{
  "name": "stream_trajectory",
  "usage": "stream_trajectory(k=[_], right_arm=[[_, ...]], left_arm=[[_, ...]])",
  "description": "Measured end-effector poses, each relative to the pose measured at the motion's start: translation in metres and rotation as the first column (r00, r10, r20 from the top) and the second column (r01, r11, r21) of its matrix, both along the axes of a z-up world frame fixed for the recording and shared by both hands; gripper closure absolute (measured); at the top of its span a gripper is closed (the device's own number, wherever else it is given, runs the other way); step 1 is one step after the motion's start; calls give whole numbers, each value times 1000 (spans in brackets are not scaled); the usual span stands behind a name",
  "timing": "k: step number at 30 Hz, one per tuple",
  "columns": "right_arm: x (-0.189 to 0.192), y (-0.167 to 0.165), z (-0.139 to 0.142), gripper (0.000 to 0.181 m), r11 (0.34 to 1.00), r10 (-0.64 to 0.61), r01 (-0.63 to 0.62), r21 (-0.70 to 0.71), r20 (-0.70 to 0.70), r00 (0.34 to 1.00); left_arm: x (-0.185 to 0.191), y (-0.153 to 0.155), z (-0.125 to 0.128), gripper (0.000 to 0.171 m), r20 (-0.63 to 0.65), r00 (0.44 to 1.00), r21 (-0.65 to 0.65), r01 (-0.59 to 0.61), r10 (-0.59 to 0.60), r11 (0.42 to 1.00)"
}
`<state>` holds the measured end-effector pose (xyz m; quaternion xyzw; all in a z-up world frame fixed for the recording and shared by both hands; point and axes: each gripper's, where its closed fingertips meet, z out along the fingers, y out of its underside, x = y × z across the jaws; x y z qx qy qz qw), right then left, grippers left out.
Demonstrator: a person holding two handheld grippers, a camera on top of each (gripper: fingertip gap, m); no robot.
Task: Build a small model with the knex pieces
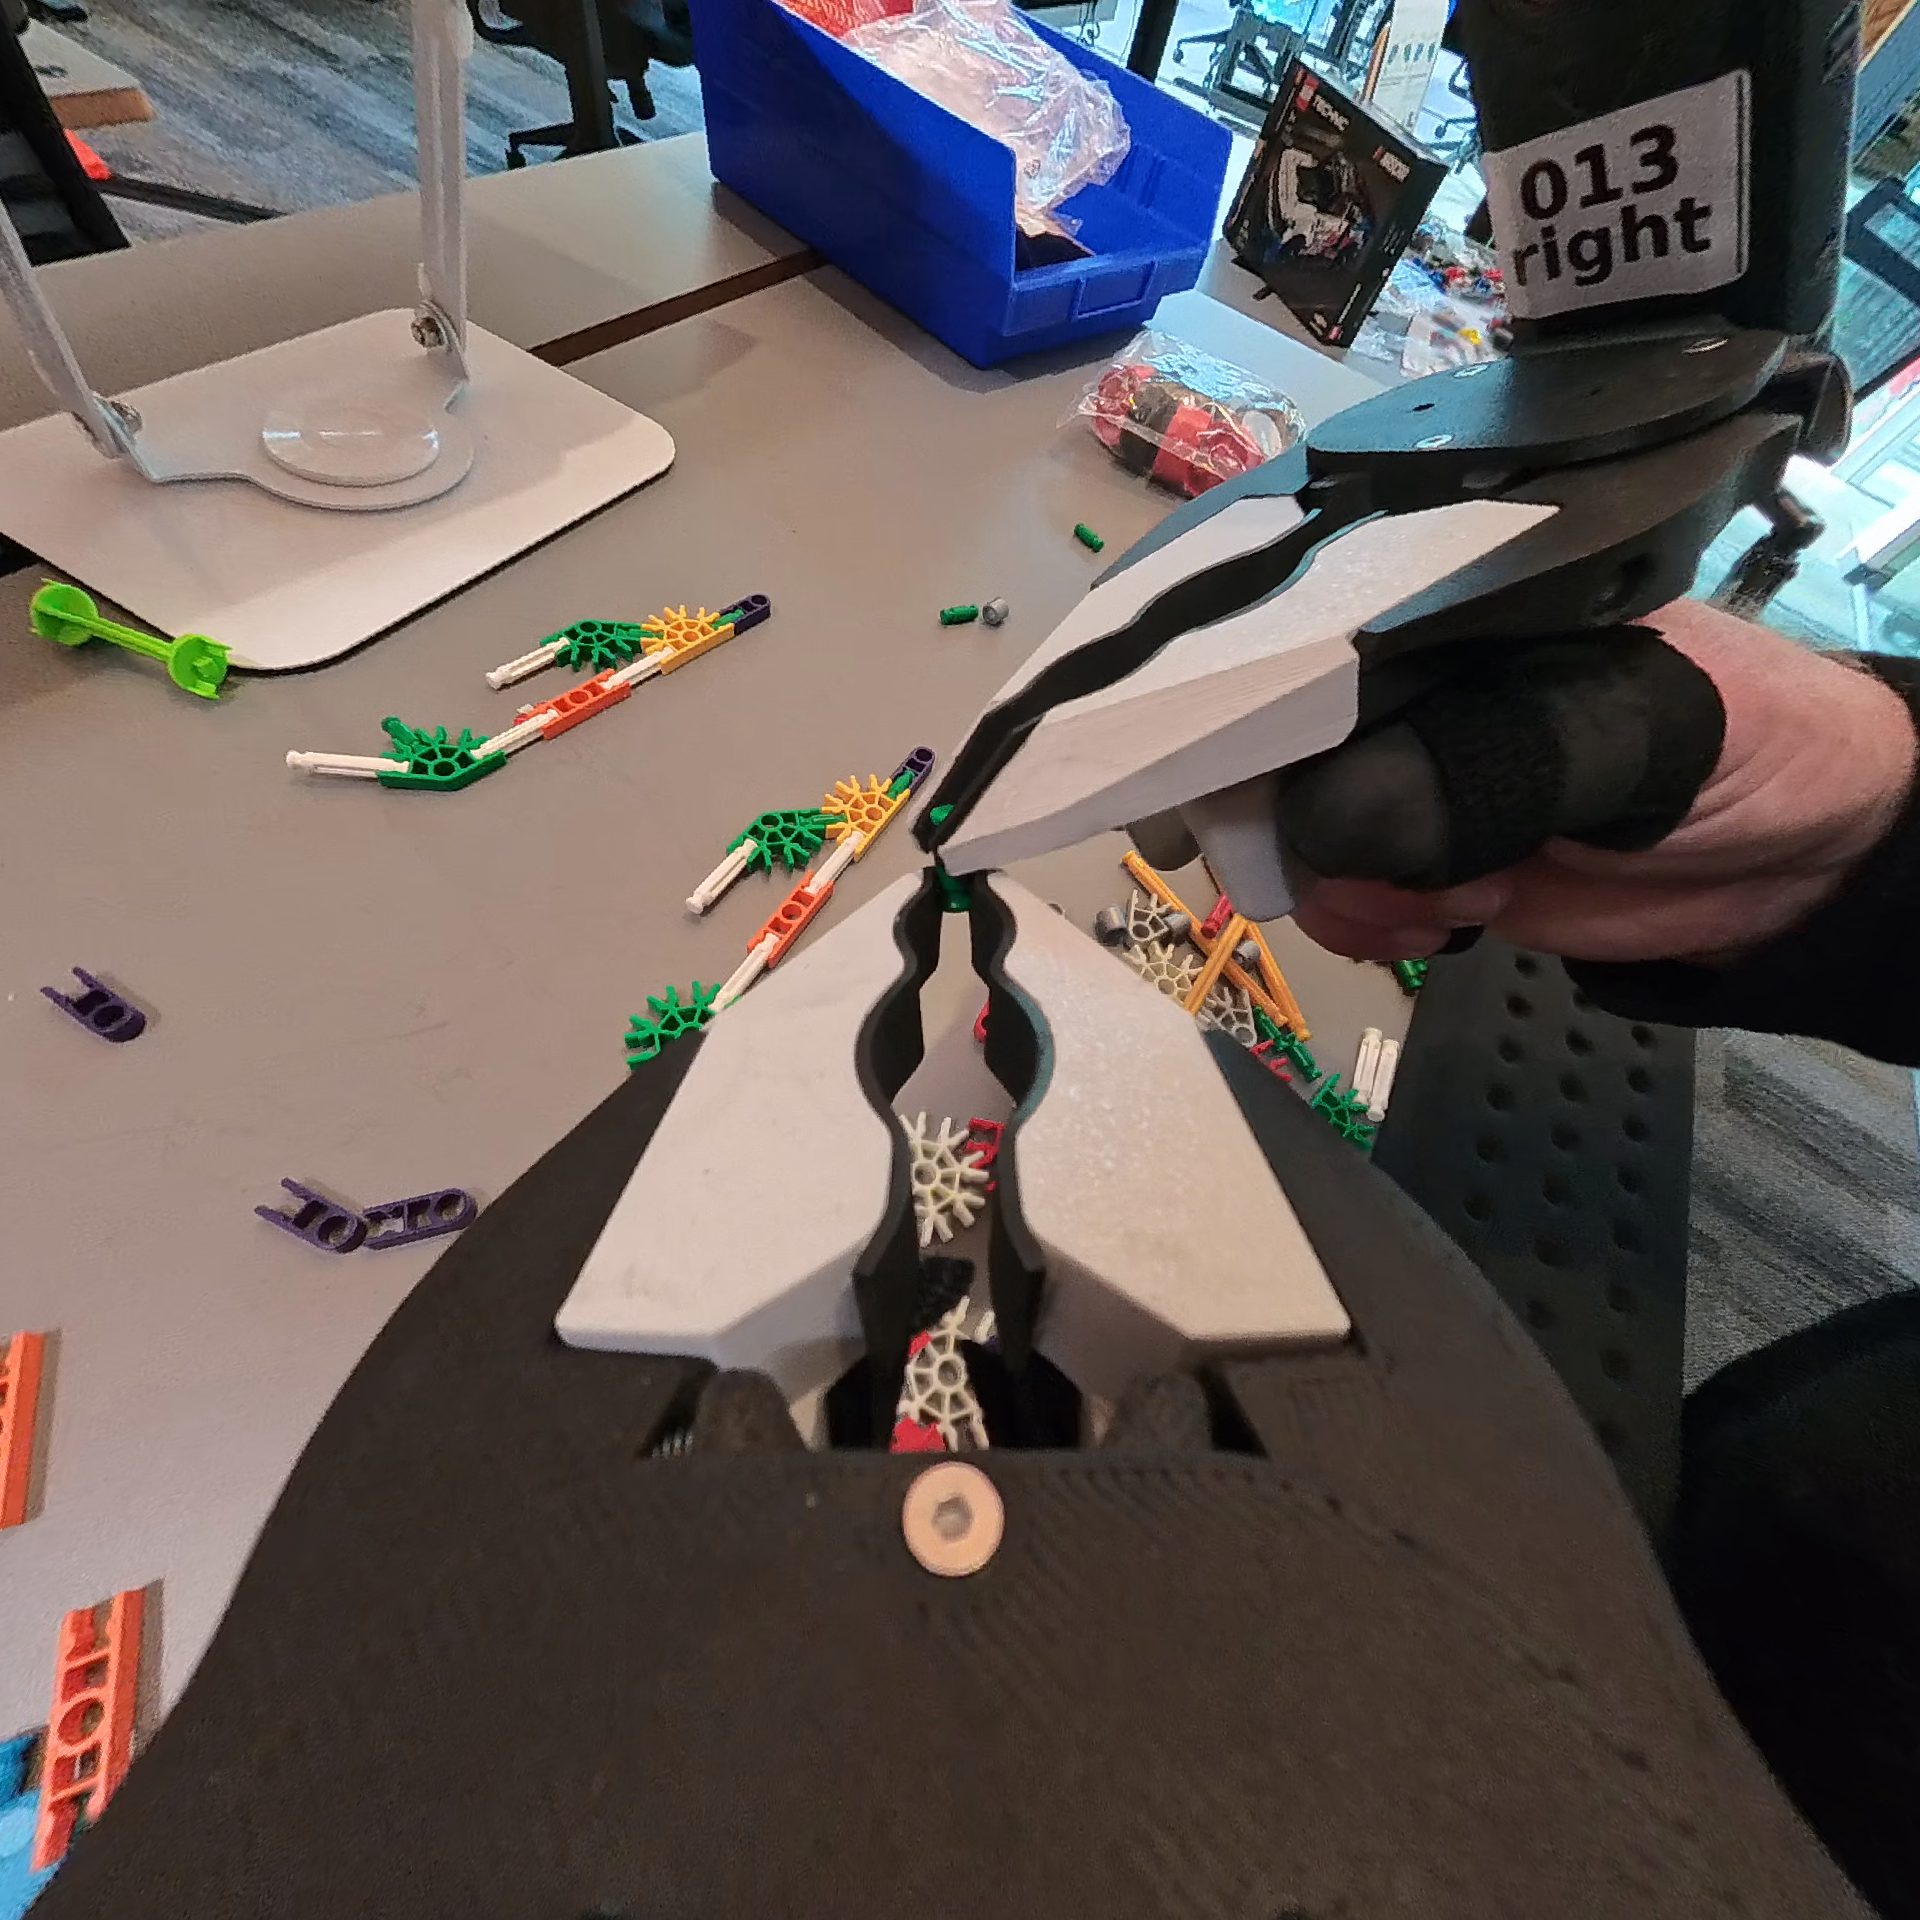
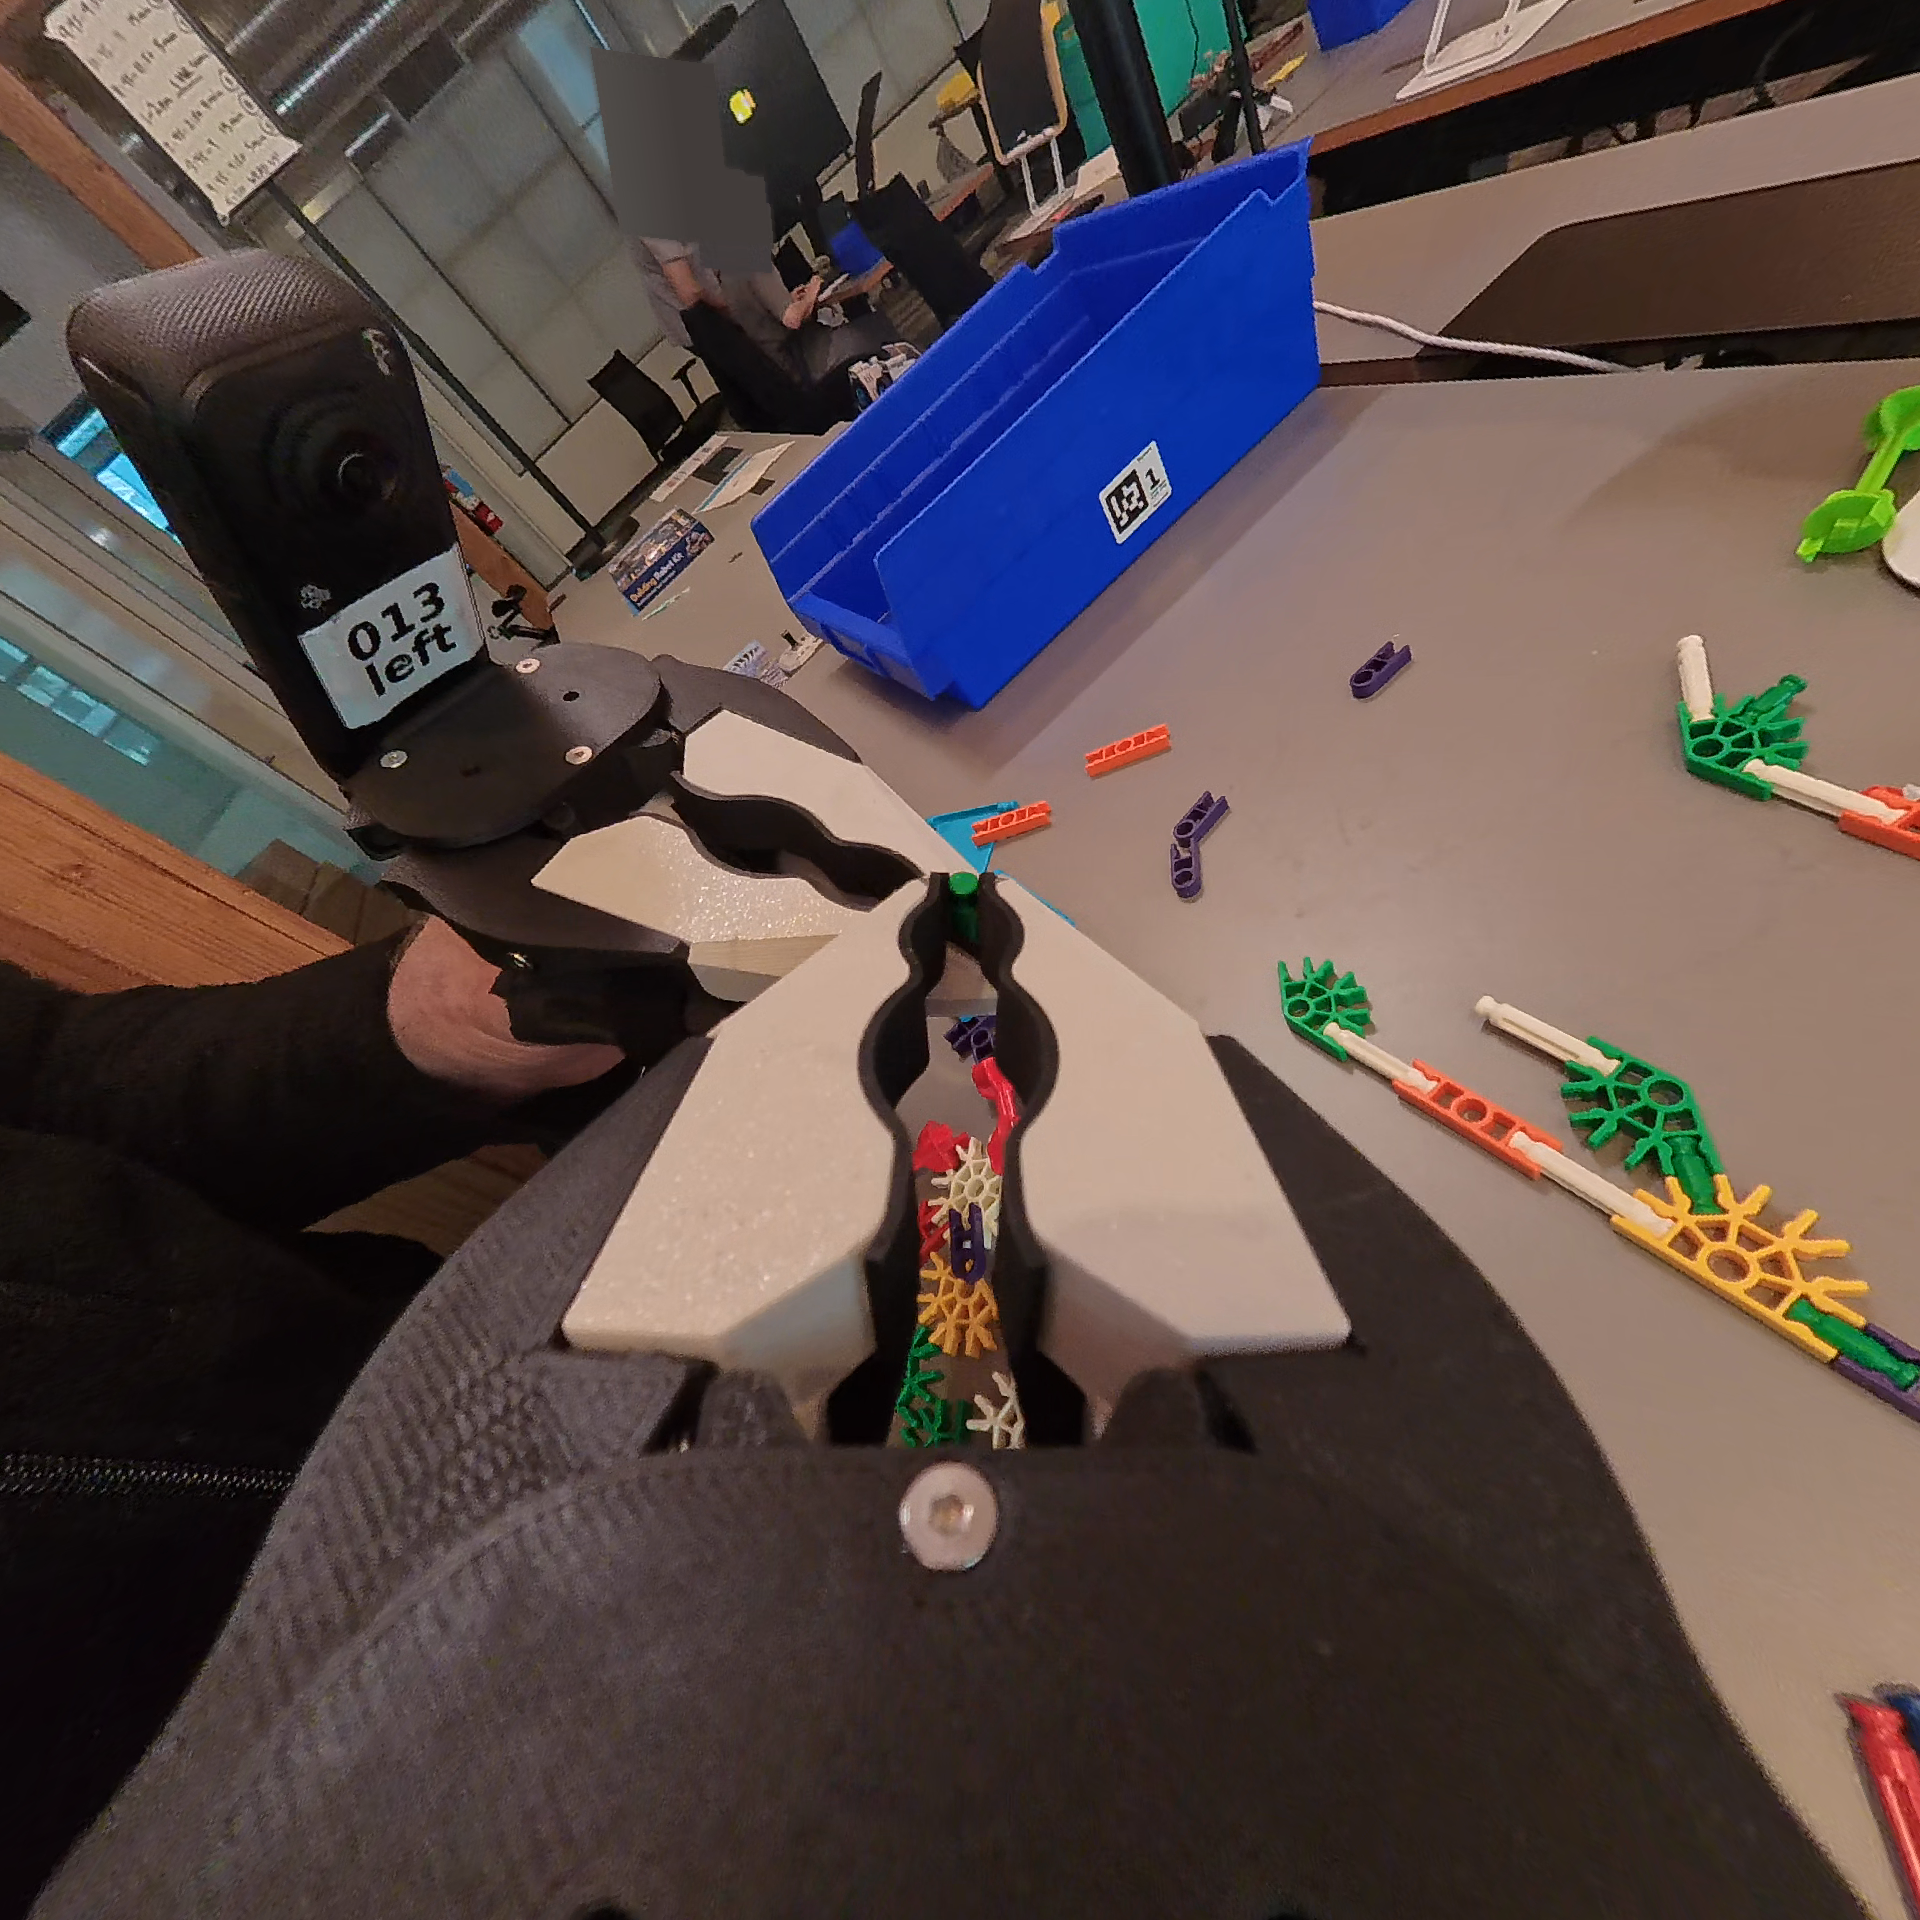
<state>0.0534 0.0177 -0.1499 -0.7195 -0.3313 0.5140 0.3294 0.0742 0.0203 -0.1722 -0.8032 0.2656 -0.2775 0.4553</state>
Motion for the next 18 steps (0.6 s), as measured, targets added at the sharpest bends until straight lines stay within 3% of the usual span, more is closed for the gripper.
stream_trajectory(k=[4, 6, 10, 18], right_arm=[[-2, 9, -3, 179, 1000, 4, -4, -31, 15, 1000], [-3, 22, -7, 179, 998, -11, 12, -55, 16, 1000], [-4, 52, -32, 178, 990, -21, 33, -140, 84, 996], [-24, 72, -87, 178, 957, 62, 11, -290, 243, 968]], left_arm=[[-4, 7, -7, 168, 2, 1000, -13, -9, 9, 1000], [-15, 13, -25, 153, -96, 995, -28, -23, 20, 999], [-41, 26, -54, 150, -252, 966, -28, -69, 60, 997], [-48, 48, -92, 147, -282, 958, -129, -79, 40, 988]])
